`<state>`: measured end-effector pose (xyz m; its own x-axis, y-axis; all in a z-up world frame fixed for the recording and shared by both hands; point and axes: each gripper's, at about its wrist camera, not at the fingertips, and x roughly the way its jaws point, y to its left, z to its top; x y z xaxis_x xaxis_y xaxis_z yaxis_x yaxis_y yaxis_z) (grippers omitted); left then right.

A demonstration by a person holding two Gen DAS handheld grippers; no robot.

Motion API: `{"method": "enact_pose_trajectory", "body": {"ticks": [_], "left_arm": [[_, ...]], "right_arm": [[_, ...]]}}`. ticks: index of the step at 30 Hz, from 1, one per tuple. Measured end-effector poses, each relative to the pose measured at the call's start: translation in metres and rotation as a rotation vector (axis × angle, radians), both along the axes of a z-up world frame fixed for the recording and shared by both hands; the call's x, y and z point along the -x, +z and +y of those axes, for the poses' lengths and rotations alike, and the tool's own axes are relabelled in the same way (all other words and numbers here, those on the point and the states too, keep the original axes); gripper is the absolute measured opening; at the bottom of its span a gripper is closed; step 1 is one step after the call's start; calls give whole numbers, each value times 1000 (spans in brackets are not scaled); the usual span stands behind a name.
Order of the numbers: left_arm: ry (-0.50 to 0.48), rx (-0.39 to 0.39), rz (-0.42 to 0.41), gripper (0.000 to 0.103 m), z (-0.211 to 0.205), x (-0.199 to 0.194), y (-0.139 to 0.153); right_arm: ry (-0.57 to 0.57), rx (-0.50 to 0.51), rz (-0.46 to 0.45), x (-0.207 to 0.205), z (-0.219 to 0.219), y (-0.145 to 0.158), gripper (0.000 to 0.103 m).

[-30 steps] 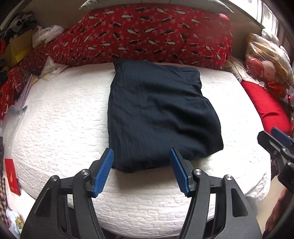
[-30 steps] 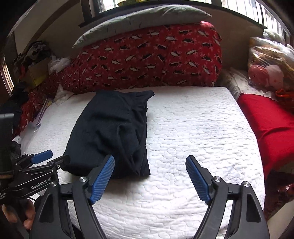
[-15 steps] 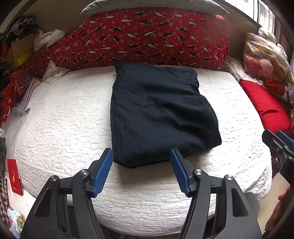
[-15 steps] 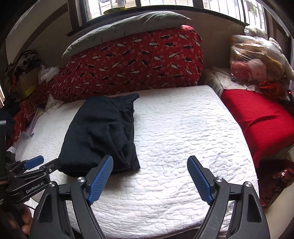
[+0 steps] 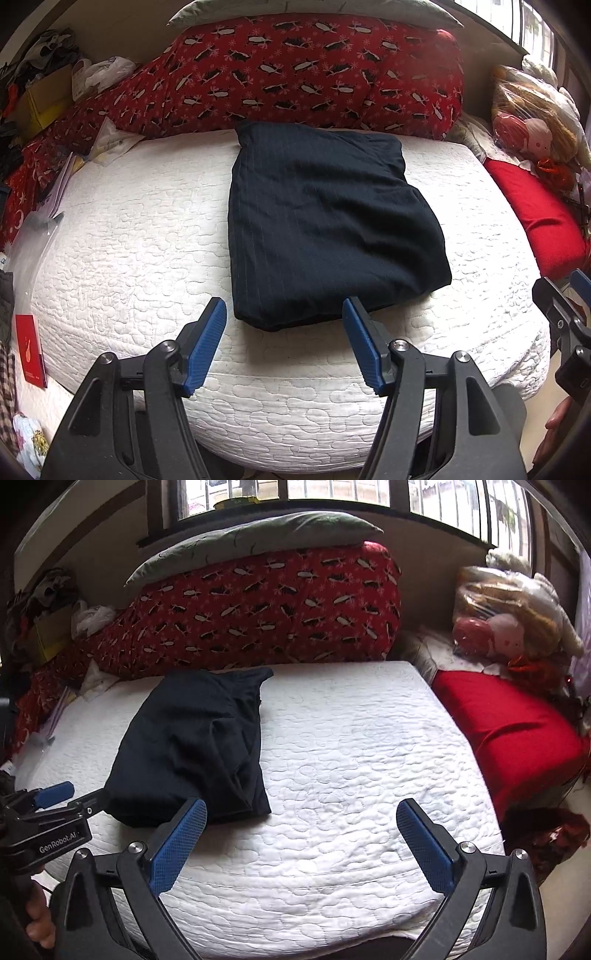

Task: Fold large clothes

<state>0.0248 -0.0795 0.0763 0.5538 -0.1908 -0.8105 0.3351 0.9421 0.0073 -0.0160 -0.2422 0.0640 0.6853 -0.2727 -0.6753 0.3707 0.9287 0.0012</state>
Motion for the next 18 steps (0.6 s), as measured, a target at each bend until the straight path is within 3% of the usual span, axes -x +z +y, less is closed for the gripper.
{"method": "enact_pose_trajectory", "body": {"ticks": [12,18], "left_arm": [[-2,21,-81,65,3,14,6],[7,21,-72,65,3,13,5]], "right_arm": [[-12,-24,-2,3,-9,0,103],[-23,1,2,4,-12,-2,103]]}}
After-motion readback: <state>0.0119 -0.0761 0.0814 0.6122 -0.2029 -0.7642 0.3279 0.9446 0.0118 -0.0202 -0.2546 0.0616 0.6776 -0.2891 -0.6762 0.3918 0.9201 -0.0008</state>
